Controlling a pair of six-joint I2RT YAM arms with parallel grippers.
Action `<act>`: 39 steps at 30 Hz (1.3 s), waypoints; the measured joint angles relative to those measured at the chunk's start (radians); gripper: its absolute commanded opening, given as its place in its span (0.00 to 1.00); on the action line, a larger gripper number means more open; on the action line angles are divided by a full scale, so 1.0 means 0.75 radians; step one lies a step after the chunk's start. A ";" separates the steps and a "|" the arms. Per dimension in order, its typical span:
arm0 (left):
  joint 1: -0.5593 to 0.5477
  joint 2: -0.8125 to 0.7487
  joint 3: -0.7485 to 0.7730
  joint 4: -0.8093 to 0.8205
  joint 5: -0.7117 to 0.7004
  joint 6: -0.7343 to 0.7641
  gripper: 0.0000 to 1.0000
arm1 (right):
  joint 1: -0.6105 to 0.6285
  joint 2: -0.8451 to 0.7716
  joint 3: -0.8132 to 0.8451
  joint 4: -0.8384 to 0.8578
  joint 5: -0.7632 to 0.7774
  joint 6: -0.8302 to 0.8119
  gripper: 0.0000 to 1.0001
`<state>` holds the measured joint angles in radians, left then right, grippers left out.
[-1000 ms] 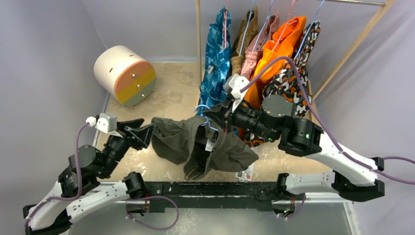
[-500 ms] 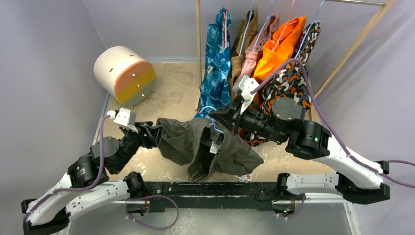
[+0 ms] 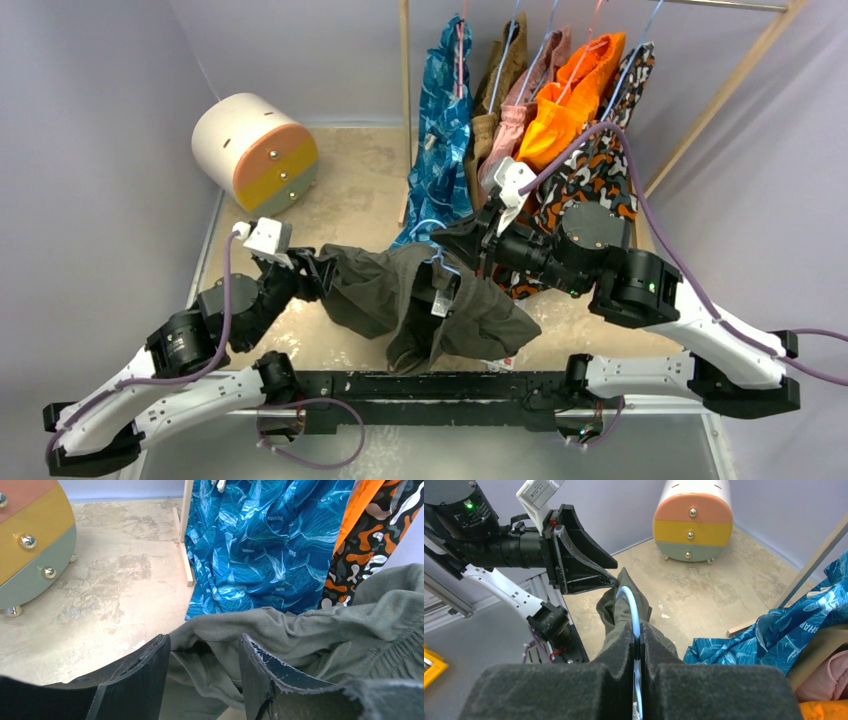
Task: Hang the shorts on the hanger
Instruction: Hang the shorts on the hanger.
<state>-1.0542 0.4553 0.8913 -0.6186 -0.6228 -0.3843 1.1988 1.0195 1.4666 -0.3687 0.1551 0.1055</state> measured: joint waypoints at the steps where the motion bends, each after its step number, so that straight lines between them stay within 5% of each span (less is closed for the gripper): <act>1: 0.000 0.008 0.002 -0.007 -0.001 -0.001 0.53 | 0.000 0.000 -0.002 0.001 0.000 0.000 0.00; 39: 0.000 0.081 0.043 -0.060 -0.012 -0.030 0.57 | -0.001 -0.051 -0.050 0.001 -0.021 -0.001 0.00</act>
<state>-1.0542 0.5163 0.9234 -0.6632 -0.6319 -0.4065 1.1984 0.9810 1.4292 -0.3679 0.1394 0.1051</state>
